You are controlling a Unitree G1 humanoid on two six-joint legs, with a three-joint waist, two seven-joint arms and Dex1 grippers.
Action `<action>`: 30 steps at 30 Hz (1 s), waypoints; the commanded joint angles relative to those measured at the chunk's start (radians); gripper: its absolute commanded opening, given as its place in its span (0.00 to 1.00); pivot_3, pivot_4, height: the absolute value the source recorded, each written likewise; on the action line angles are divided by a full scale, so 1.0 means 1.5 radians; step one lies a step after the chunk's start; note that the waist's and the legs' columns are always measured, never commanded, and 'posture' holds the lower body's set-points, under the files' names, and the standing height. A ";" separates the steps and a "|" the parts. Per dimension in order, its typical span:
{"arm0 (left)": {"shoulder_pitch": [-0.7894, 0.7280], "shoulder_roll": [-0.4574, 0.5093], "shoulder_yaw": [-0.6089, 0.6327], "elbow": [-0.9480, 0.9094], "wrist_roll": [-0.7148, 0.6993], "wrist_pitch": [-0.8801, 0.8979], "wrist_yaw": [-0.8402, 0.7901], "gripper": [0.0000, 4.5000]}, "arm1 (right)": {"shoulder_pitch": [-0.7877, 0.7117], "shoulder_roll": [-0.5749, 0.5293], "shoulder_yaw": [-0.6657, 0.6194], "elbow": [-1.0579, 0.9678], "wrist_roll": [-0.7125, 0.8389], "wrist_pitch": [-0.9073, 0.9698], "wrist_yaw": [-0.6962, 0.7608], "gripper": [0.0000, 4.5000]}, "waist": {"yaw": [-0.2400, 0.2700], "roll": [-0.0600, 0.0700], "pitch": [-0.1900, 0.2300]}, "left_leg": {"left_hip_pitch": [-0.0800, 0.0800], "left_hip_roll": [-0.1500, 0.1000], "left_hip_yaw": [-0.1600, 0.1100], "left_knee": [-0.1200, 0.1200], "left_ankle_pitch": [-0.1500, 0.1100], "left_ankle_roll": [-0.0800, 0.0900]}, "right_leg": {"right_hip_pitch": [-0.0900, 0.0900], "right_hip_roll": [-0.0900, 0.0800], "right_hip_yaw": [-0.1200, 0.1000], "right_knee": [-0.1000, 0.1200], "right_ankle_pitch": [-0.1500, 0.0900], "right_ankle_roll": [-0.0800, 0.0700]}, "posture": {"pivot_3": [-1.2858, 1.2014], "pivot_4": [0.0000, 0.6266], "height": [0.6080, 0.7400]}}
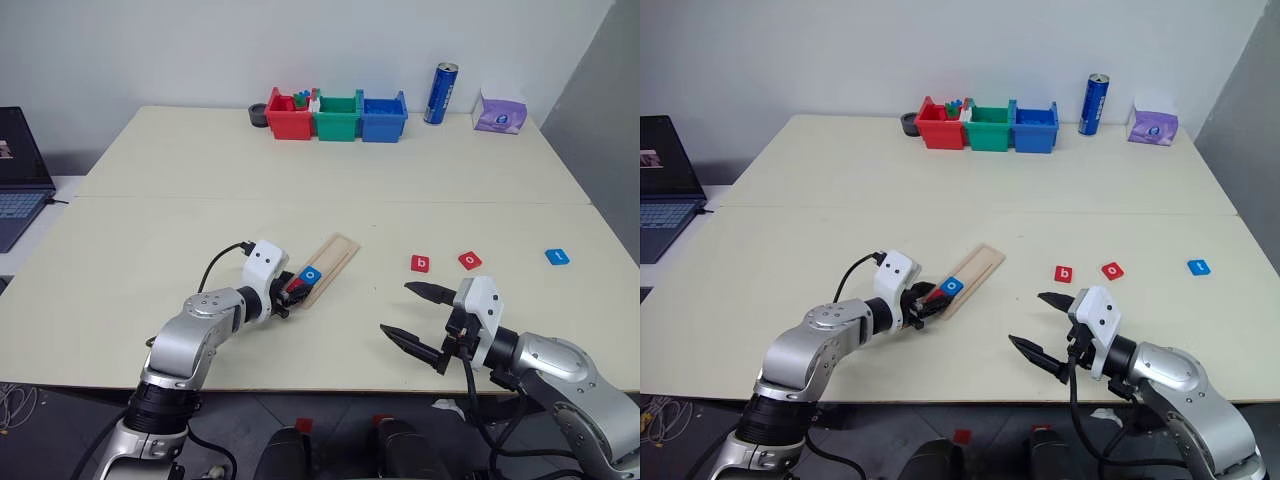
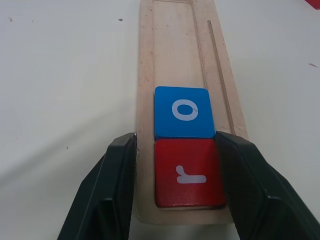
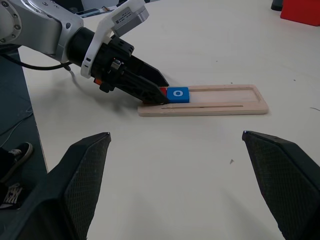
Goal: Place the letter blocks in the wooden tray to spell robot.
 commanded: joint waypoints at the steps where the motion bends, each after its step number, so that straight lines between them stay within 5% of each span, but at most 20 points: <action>1: 0.005 0.018 -0.019 0.031 0.010 -0.015 -0.025 0.46 | -0.009 -0.005 -0.004 -0.034 0.009 -0.001 0.004 1.00 | 0.000 0.000 0.000 | 0.000 0.000 0.000 0.000 0.000 0.000 | 0.000 0.000 0.000 0.000 0.000 0.000 | 0.52 0.24 1.00; 4: -0.002 0.032 -0.029 0.056 0.013 -0.048 -0.055 0.46 | -0.014 -0.003 0.001 -0.034 0.009 0.003 0.001 1.00 | 0.000 0.000 0.000 | 0.000 0.000 0.000 0.000 0.000 0.000 | 0.000 0.000 0.000 0.000 0.000 0.000 | 0.52 0.24 1.00; 12: 0.000 0.033 0.012 0.075 -0.001 -0.105 -0.071 1.00 | -0.005 -0.004 0.003 -0.044 0.008 0.007 -0.006 1.00 | 0.000 0.000 0.000 | 0.000 0.000 0.000 0.000 0.000 0.000 | 0.000 0.000 0.000 0.000 0.000 0.000 | 0.52 0.24 1.00; 24: 0.037 0.013 0.048 -0.011 -0.074 -0.123 -0.096 1.00 | 0.001 -0.003 0.002 -0.050 0.006 0.004 -0.009 1.00 | 0.000 -0.001 0.001 | -0.001 0.000 0.000 0.000 0.000 0.000 | 0.000 0.000 0.000 0.000 0.000 0.000 | 0.52 0.24 1.00; 30: 0.044 0.025 -0.004 -0.019 -0.028 -0.103 -0.074 1.00 | 0.002 -0.005 0.001 -0.052 0.005 0.004 -0.011 1.00 | 0.000 -0.001 0.001 | -0.001 0.000 0.000 0.000 0.000 0.000 | 0.000 0.000 0.000 0.000 0.000 0.000 | 0.52 0.24 1.00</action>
